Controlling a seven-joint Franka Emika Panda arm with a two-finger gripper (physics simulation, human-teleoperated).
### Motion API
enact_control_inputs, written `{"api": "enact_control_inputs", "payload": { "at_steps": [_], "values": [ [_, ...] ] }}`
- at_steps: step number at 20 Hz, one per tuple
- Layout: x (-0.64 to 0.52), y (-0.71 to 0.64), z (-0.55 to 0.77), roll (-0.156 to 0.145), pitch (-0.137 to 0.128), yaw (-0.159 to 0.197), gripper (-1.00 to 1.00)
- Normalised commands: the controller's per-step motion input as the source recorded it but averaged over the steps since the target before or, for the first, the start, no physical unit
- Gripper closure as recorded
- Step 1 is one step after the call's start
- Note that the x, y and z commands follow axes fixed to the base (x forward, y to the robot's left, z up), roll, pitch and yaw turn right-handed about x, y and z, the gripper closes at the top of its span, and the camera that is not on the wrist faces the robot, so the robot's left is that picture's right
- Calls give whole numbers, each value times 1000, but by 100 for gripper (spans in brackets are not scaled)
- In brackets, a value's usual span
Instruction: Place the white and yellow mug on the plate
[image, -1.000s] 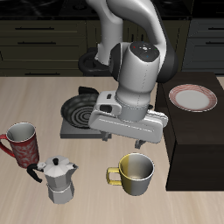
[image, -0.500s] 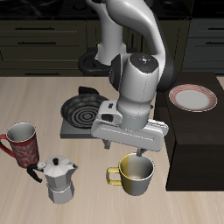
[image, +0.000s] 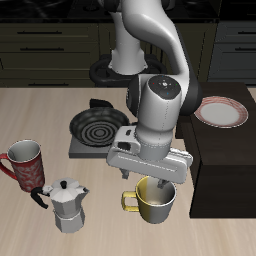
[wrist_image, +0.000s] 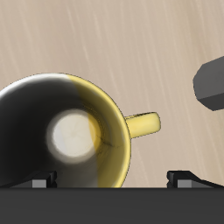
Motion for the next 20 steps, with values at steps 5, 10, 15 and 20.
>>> {"api": "enact_control_inputs", "payload": {
  "at_steps": [5,10,15,20],
  "values": [
    [-34,68,-155,14,25,-13,100],
    [-44,34,-58,23,8,-30,100],
    [-31,45,55,20,-13,-20,100],
    [-31,49,116,11,-15,-11,100]
  ]
}}
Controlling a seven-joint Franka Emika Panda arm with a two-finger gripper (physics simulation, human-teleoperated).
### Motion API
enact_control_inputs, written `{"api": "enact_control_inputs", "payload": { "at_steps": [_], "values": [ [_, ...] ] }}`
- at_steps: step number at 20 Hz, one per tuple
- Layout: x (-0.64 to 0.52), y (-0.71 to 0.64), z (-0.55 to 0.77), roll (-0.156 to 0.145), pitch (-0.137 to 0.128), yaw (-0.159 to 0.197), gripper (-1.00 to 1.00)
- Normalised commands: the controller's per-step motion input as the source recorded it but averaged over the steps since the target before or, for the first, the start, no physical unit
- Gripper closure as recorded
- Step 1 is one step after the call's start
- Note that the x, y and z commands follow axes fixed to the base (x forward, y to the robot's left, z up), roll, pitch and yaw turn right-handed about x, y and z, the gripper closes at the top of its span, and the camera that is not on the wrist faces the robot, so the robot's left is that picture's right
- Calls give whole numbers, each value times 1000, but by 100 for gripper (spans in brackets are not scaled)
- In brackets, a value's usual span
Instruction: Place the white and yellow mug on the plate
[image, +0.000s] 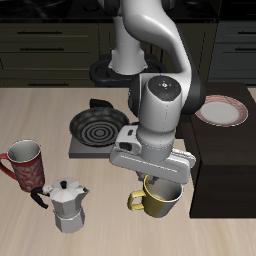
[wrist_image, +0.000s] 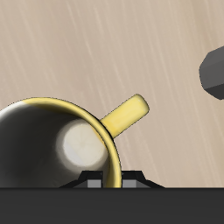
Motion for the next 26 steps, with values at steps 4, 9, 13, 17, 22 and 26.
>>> {"api": "enact_control_inputs", "payload": {
  "at_steps": [4,9,13,17,22,26],
  "values": [
    [-116,48,186,24,-31,17,100],
    [-217,-36,351,18,-49,23,100],
    [-317,-118,498,-1,-65,35,100],
    [-211,-104,372,-7,-44,25,100],
    [-246,-60,461,3,-76,35,100],
    [-232,-4,438,-3,-76,31,100]
  ]
}}
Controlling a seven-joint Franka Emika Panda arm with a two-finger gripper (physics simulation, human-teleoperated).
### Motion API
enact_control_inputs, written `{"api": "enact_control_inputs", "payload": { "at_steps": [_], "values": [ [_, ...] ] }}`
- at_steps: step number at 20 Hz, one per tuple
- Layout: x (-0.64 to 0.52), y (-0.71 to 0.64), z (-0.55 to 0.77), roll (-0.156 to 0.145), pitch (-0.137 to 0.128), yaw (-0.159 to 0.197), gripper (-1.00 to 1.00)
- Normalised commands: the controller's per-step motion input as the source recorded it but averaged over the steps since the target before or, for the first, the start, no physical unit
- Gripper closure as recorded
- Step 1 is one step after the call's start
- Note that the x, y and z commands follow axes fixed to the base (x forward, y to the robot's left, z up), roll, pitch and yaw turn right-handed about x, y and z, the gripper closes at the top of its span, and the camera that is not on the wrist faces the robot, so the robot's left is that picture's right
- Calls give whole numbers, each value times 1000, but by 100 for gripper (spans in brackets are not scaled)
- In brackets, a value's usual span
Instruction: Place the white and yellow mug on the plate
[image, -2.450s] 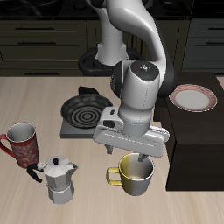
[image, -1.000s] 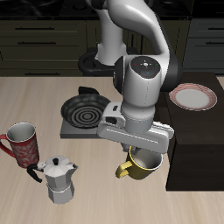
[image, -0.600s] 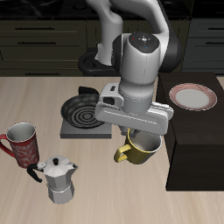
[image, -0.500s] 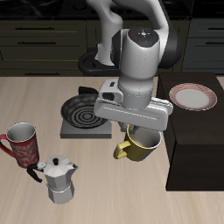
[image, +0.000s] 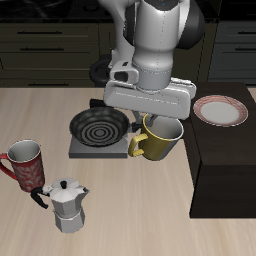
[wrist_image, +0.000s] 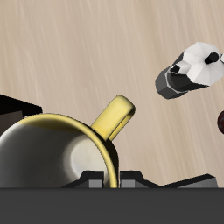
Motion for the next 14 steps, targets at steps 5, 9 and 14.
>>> {"api": "enact_control_inputs", "payload": {
  "at_steps": [5,9,14],
  "values": [
    [-378,108,512,38,-68,10,100],
    [-295,116,451,31,-65,6,100],
    [-187,109,370,0,-51,24,100]
  ]
}}
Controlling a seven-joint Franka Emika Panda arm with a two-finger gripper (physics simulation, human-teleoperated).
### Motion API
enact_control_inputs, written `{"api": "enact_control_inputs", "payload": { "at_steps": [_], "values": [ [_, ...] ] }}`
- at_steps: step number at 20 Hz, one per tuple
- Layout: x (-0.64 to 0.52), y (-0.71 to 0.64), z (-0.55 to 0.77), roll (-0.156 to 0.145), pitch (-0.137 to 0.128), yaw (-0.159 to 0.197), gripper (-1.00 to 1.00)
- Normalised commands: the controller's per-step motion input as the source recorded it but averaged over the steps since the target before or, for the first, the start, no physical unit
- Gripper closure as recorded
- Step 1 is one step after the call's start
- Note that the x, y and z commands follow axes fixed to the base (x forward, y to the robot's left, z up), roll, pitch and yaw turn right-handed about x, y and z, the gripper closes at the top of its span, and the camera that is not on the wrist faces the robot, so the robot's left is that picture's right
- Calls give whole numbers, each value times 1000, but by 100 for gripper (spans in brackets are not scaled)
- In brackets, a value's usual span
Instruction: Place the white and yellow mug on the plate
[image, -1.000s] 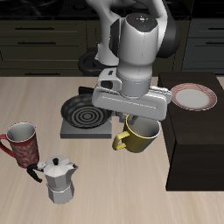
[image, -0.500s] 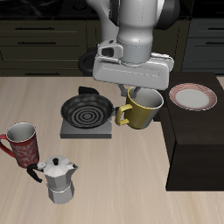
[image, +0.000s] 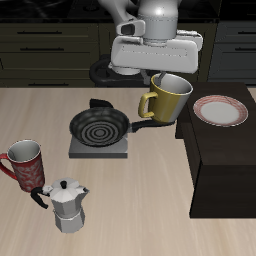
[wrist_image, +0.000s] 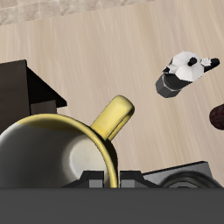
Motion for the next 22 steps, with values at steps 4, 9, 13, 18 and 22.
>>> {"api": "enact_control_inputs", "payload": {
  "at_steps": [4,9,13,18,22],
  "values": [
    [-186,152,317,14,-59,19,100],
    [-252,306,362,35,-59,24,100],
    [-164,390,231,66,-30,27,100],
    [-48,349,74,22,0,6,100],
    [-129,472,41,27,18,-20,100]
  ]
}}
